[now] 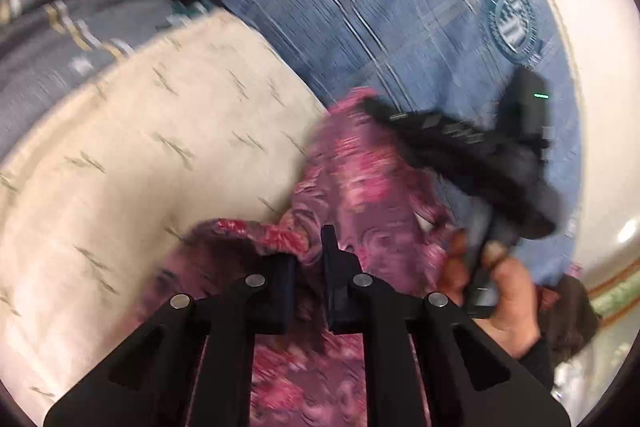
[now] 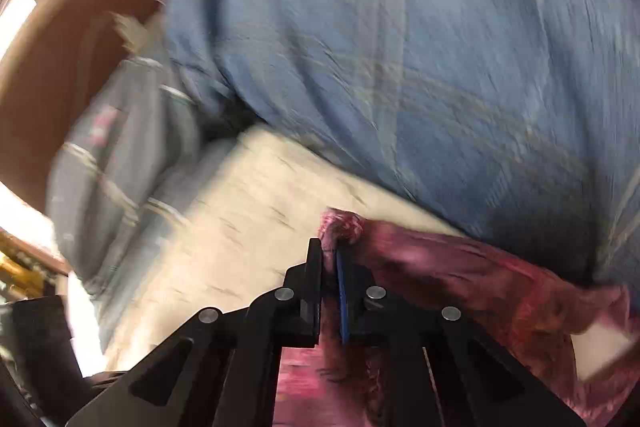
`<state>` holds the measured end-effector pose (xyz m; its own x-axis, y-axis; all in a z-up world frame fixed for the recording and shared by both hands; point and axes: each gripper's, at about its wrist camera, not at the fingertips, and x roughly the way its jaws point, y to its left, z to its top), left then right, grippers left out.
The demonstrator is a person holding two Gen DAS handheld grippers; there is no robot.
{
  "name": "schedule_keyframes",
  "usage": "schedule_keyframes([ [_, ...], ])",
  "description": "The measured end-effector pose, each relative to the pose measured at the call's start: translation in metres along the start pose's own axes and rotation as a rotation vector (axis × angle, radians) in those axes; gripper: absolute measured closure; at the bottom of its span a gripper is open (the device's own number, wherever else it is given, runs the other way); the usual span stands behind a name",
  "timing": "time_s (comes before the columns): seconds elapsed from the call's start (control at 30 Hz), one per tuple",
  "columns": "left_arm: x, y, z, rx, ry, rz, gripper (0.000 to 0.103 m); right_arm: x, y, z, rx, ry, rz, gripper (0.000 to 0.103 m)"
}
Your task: Fold small clothes
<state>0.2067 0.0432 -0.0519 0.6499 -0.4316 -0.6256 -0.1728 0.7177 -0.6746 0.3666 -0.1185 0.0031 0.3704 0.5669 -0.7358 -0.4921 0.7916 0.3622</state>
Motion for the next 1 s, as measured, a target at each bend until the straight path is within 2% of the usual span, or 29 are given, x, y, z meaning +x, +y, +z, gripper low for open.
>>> schedule_keyframes([
  [0.07,0.003,0.002,0.002,0.010,-0.010,0.063,0.094,0.003,-0.010,0.003,0.051,-0.032,-0.019,0.097],
  [0.13,0.010,0.008,0.002,0.001,0.015,0.104,0.094,0.029,-0.025,-0.003,0.122,0.040,-0.065,0.096],
  [0.17,0.012,0.011,0.002,-0.009,0.027,0.102,0.094,0.047,-0.030,-0.012,0.136,0.113,-0.113,0.095],
  [0.2,0.011,0.013,0.003,-0.012,0.028,0.100,0.094,0.056,-0.029,-0.019,0.127,0.133,-0.155,0.091],
  [0.27,0.007,0.010,0.003,-0.004,0.019,0.096,0.093,0.038,-0.022,-0.029,0.129,0.045,-0.145,0.089],
  [0.37,-0.004,0.002,0.001,0.027,0.002,0.075,0.081,-0.019,-0.023,-0.053,0.206,-0.059,-0.098,0.086],
  [0.4,-0.006,-0.004,-0.002,0.038,0.002,0.047,0.071,-0.043,-0.026,-0.064,0.222,-0.099,-0.087,0.083],
  [0.47,-0.011,-0.014,-0.008,0.076,0.001,-0.003,0.059,-0.100,-0.036,-0.096,0.263,-0.176,-0.106,0.070],
  [0.5,-0.011,-0.019,-0.010,0.097,0.002,-0.016,0.050,-0.123,-0.044,-0.107,0.284,-0.195,-0.129,0.060],
  [0.53,-0.011,-0.025,-0.012,0.120,0.005,-0.024,0.047,-0.149,-0.056,-0.126,0.322,-0.223,-0.167,0.057],
  [0.6,-0.008,-0.029,-0.013,0.147,0.028,-0.040,0.045,-0.205,-0.091,-0.165,0.426,-0.260,-0.261,0.055],
  [0.67,0.002,-0.029,-0.012,0.141,0.066,-0.024,0.045,-0.247,-0.123,-0.207,0.533,-0.273,-0.340,0.055],
  [0.77,0.016,-0.023,-0.013,0.090,0.119,-0.002,0.045,-0.269,-0.155,-0.251,0.667,-0.273,-0.365,0.055],
  [0.87,0.020,-0.025,-0.014,0.080,0.133,0.021,0.046,-0.252,-0.162,-0.270,0.707,-0.276,-0.265,0.055],
  [0.9,0.021,-0.030,-0.013,0.094,0.141,0.038,0.047,-0.245,-0.159,-0.269,0.677,-0.268,-0.266,0.061],
  [0.93,0.021,-0.034,-0.012,0.105,0.148,0.050,0.053,-0.240,-0.154,-0.265,0.622,-0.259,-0.270,0.082],
  [0.97,0.019,-0.038,-0.010,0.115,0.145,0.044,0.059,-0.233,-0.147,-0.258,0.562,-0.252,-0.257,0.099],
  [1.0,0.014,-0.044,-0.008,0.144,0.137,0.039,0.065,-0.234,-0.140,-0.252,0.520,-0.269,-0.241,0.097],
])
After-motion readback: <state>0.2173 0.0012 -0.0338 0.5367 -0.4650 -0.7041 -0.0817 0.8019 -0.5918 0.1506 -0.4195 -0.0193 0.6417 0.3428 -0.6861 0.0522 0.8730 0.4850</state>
